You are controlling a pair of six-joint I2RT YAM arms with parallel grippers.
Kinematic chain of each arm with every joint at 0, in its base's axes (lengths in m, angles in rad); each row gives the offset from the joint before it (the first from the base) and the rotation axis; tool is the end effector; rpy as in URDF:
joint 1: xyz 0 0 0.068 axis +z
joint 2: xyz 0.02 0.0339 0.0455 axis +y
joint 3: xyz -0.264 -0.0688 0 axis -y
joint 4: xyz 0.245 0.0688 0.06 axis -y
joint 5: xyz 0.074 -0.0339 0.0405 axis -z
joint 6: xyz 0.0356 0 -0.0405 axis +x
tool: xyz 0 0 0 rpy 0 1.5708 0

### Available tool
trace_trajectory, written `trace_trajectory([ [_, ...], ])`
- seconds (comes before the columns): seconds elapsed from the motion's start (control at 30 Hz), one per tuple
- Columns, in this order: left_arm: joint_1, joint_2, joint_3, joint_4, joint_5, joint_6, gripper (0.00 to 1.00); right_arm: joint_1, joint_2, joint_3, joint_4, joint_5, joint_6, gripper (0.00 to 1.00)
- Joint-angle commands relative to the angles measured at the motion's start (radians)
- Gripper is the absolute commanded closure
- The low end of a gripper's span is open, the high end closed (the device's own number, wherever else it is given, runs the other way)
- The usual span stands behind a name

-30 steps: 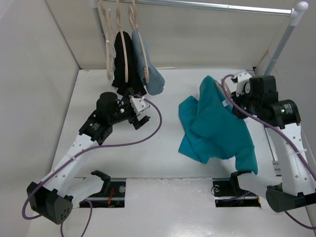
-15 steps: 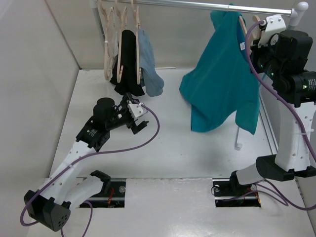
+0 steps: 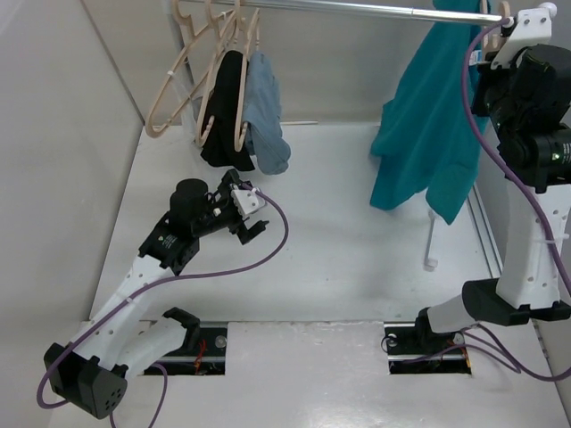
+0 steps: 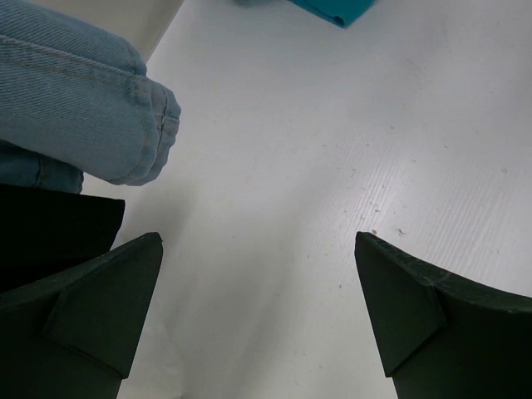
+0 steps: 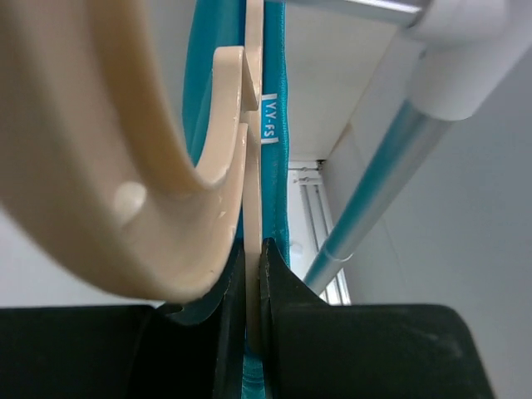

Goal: Place the t-shirt on the hanger
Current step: Hang the hanger with tshirt onto the clothesline

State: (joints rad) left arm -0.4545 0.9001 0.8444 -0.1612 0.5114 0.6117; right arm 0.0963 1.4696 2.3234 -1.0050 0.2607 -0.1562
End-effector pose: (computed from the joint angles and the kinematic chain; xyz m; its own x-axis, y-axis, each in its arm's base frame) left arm 0.1779 -0.1063 0.3440 0.3082 0.4068 -0.8600 0.7760 0.4154 0.4746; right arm 0.2161 0.0117 0.5839 -0.1731 -0.1677 -0.9705 0.1355 0.9720 -0.1921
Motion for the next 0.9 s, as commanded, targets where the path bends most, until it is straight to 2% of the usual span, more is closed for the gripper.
trace_trajectory([
  [0.0, -0.001, -0.015, -0.001, 0.043, 0.009, -0.015, 0.0, -0.02, 0.018, 0.019, 0.164, 0.055, 0.018, 1.0],
  [0.2, -0.001, -0.024, -0.019, 0.043, -0.013, -0.015, 0.0, -0.05, 0.078, 0.03, 0.184, -0.014, 0.041, 1.0],
  [0.4, -0.001, -0.033, -0.019, 0.043, -0.033, -0.015, 0.0, -0.106, 0.066, -0.154, 0.259, -0.104, 0.092, 1.0],
  [0.7, -0.001, -0.033, -0.03, 0.043, -0.033, -0.015, 0.0, -0.106, -0.017, -0.292, 0.259, -0.138, 0.092, 0.99],
  [0.73, -0.001, -0.033, -0.03, 0.043, -0.033, -0.024, 0.0, -0.106, -0.026, -0.303, 0.269, -0.138, 0.092, 0.93],
  [0.77, -0.001, -0.033, -0.03, 0.043, -0.024, -0.024, 0.0, -0.106, -0.037, -0.317, 0.269, -0.138, 0.092, 0.81],
  [0.8, -0.001, -0.033, -0.03, 0.043, -0.024, -0.024, 0.0, -0.106, -0.058, -0.317, 0.269, -0.138, 0.067, 0.65],
  [0.83, -0.001, -0.033, -0.03, 0.043, -0.014, -0.024, 0.0, -0.106, -0.071, -0.326, 0.269, -0.167, 0.055, 0.39],
  [0.87, -0.001, -0.033, -0.03, 0.043, -0.014, -0.024, 0.0, -0.106, -0.083, -0.326, 0.269, -0.167, 0.043, 0.24],
])
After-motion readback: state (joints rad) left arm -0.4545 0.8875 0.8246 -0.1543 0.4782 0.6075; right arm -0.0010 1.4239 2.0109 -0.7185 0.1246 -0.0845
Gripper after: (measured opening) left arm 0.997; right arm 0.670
